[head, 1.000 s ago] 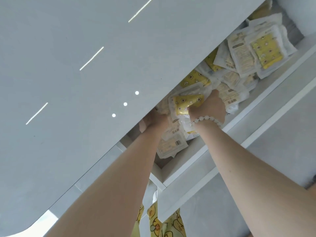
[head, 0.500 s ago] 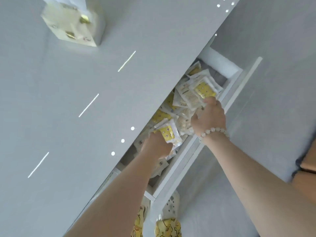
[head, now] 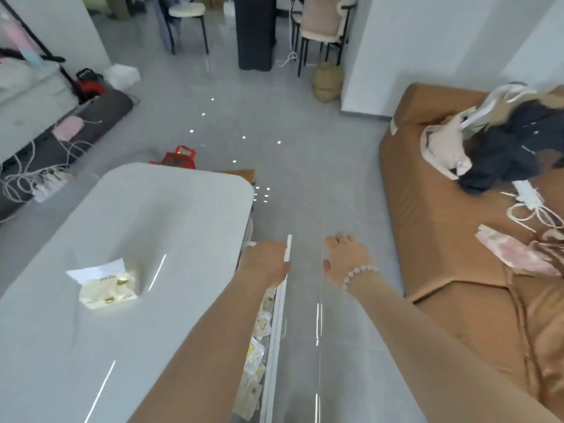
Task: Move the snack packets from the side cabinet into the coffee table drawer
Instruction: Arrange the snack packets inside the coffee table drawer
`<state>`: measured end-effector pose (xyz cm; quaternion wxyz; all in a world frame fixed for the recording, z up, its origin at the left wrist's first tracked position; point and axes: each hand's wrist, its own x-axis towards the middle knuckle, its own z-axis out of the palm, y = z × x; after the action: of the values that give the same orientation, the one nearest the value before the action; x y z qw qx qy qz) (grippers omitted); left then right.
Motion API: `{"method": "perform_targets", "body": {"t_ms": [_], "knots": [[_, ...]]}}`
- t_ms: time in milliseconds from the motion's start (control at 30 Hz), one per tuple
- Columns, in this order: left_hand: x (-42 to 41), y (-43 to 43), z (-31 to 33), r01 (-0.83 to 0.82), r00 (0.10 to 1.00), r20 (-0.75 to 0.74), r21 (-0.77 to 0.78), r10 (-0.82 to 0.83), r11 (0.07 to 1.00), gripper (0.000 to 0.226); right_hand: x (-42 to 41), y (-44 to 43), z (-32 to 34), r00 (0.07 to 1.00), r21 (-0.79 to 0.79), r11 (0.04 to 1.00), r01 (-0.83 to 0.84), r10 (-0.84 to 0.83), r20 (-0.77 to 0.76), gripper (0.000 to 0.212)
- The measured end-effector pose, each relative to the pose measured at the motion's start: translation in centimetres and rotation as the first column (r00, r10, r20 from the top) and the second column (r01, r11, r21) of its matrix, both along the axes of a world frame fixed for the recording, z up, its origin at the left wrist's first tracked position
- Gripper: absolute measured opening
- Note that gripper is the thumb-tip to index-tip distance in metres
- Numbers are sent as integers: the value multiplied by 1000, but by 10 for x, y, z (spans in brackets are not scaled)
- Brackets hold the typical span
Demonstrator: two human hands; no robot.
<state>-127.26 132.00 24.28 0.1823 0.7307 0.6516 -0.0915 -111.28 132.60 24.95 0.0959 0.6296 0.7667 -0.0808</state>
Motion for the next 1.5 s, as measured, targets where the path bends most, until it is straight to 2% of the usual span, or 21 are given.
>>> {"method": "perform_targets", "body": {"t_ms": [233, 333, 400, 500, 633, 733, 833, 933, 1133, 1300, 1367, 1500], "knots": [[107, 8, 105, 388, 921, -39, 171, -387, 906, 44, 88, -46, 107, 957, 236, 929, 286, -290, -20, 37], [150, -6, 130, 491, 870, -77, 229, -487, 841, 46, 125, -88, 130, 897, 290, 854, 431, -441, -36, 38], [181, -24, 140, 569, 819, -71, 230, -569, 790, 49, 149, -121, 137, 824, 289, 781, 554, -563, -56, 41], [236, -62, 151, 705, 691, -80, 291, -718, 646, 51, 185, -181, 140, 702, 305, 659, 688, -711, -48, 44], [308, -139, 155, 853, 452, -180, 375, -874, 364, 51, 225, -279, 142, 511, 355, 457, 816, -856, -73, 41], [355, -206, 155, 909, 272, -200, 373, -941, 183, 52, 250, -356, 148, 332, 340, 281, 897, -938, -100, 38], [394, -283, 167, 930, 62, -206, 367, -977, -18, 49, 269, -437, 155, 141, 320, 96, 943, -982, -123, 38], [429, -366, 180, 888, -100, -228, 418, -969, -190, 50, 278, -522, 163, -39, 329, -91, 940, -986, -162, 38], [470, -538, 177, 745, -328, -192, 549, -925, -378, 44, 275, -692, 160, -353, 449, -411, 793, -912, -212, 39], [484, -670, 167, 670, -512, -156, 544, -845, -506, 44, 268, -811, 157, -529, 412, -560, 719, -825, -199, 39], [490, -710, 163, 656, -549, -148, 533, -823, -534, 44, 268, -847, 153, -578, 401, -601, 692, -793, -192, 39], [508, -769, 156, 658, -568, -134, 519, -812, -545, 44, 270, -903, 149, -613, 403, -632, 662, -765, -194, 38]]}}
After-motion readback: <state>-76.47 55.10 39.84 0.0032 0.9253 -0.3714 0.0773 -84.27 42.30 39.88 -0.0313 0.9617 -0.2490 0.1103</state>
